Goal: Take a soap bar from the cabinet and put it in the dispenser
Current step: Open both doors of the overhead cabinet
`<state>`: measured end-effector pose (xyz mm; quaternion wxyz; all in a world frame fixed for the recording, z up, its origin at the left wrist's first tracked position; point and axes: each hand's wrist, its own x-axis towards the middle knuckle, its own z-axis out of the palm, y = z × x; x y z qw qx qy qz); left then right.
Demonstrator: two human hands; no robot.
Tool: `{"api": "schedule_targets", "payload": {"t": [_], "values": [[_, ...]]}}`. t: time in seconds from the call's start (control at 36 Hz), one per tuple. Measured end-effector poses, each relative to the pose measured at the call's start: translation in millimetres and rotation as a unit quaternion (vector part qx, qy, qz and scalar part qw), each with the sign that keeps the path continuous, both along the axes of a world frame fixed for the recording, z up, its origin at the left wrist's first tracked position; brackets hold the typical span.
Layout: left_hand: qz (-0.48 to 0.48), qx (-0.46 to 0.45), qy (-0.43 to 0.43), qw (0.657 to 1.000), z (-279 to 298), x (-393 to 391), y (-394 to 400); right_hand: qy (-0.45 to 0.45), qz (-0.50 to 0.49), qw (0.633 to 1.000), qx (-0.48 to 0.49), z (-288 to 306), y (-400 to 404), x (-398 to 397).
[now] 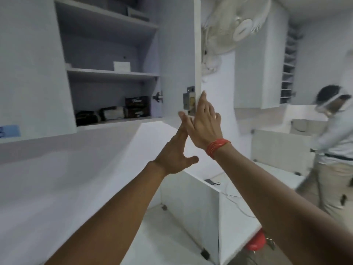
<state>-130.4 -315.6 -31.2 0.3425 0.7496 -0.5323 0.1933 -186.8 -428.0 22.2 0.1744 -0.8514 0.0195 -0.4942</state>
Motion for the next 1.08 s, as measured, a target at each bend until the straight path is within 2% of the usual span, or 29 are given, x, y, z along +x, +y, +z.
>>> {"api": "schedule_targets", "payload": {"t": [0.17, 0.31, 0.39, 0.5, 0.58, 0.64, 0.69, 0.72, 0.78, 0.83, 0.89, 0.94, 1.08], "values": [[0.098, 0.115, -0.007, 0.989, 3.9, 16.2, -56.8, 0.022, -0.095, 0.995, 0.011, -11.8, -63.7, 7.1], [0.102, 0.135, -0.02, 0.985, 4.2, 33.7, -98.7, 0.031, -0.124, 0.992, 0.011, -8.6, -113.0, 15.5], [0.11, 0.136, -0.063, 0.983, -0.6, 40.3, -118.5, 0.029, -0.116, 0.993, 0.013, -9.9, -132.9, 22.6], [0.104, 0.111, -0.128, 0.98, -11.0, 53.5, -126.9, -0.014, -0.106, 0.994, 0.038, -12.6, -135.9, 29.4], [0.086, 0.084, -0.147, 0.982, -20.1, 69.2, -113.2, -0.112, -0.154, 0.982, 0.017, -15.8, -108.4, 35.4], [0.108, 0.061, -0.131, 0.984, -17.6, 87.6, -92.0, -0.198, -0.108, 0.973, -0.037, -14.9, -74.9, 47.3], [0.153, 0.042, -0.128, 0.979, -13.1, 110.0, -65.2, -0.223, -0.006, 0.971, -0.09, -13.0, -40.1, 65.4], [0.183, 0.03, -0.124, 0.975, -10.6, 120.4, -46.7, -0.196, 0.062, 0.975, -0.084, -13.4, -21.4, 78.5], [0.25, -0.007, -0.11, 0.962, -6.0, 138.8, 0.0, -0.106, 0.189, 0.976, -0.01, -16.7, 14.3, 102.4], [0.328, -0.029, -0.104, 0.939, 0.7, 149.4, 58.3, -0.049, 0.281, 0.955, 0.084, -16.8, 52.6, 129.9], [0.397, -0.037, -0.113, 0.91, 9.8, 156.6, 115.9, -0.015, 0.334, 0.933, 0.132, -12.3, 90.7, 158.8], [0.446, -0.04, -0.121, 0.886, 17.5, 164.6, 173.7, 0.022, 0.378, 0.915, 0.14, -6.9, 133.6, 186.3], [0.505, -0.046, -0.113, 0.854, 25.1, 179.6, 264.4, 0.085, 0.44, 0.874, 0.186, 7.4, 218.2, 232.7]]}}
